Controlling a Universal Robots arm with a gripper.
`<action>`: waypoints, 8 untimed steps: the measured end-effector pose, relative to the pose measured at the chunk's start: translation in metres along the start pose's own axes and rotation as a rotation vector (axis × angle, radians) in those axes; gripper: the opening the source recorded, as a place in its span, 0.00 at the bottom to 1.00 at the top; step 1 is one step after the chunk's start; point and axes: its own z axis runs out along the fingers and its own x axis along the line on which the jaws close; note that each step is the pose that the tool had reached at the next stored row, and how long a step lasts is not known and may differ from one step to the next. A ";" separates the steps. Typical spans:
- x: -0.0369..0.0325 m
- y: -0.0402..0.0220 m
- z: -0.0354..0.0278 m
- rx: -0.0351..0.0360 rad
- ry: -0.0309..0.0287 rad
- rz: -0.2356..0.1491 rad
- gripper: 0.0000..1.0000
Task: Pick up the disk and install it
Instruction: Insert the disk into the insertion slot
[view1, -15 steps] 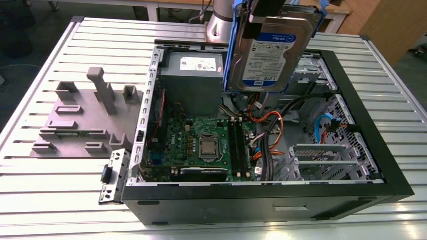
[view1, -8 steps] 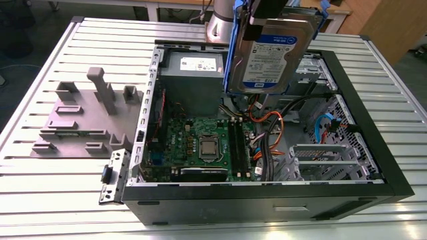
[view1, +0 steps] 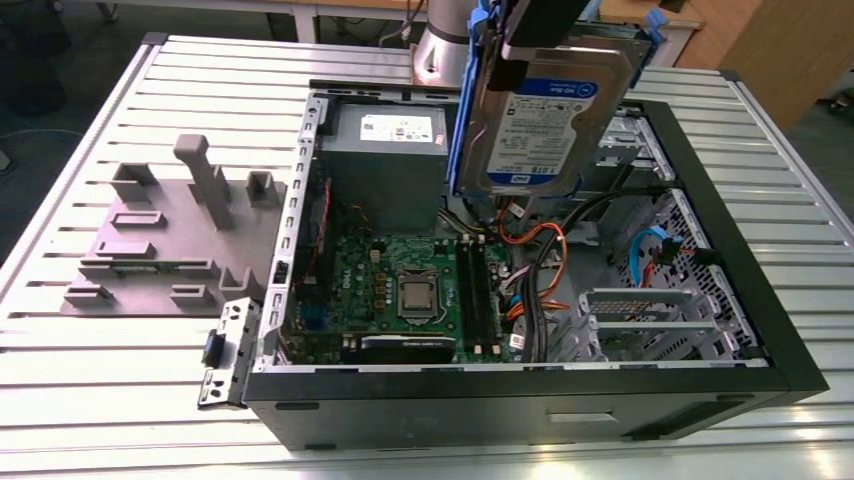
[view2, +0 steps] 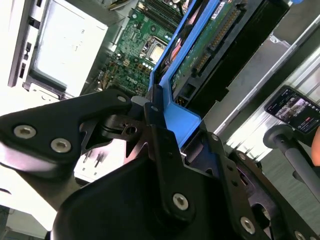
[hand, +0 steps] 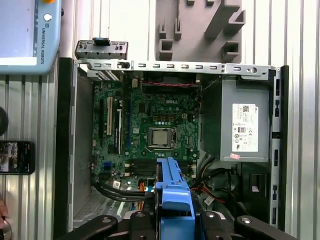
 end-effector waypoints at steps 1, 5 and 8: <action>0.0002 0.0000 0.0000 0.0000 0.0000 0.000 0.36; 0.0003 0.0000 -0.0001 -0.0001 0.0001 0.000 0.36; 0.0032 0.0000 0.0000 0.0000 0.0000 0.000 0.36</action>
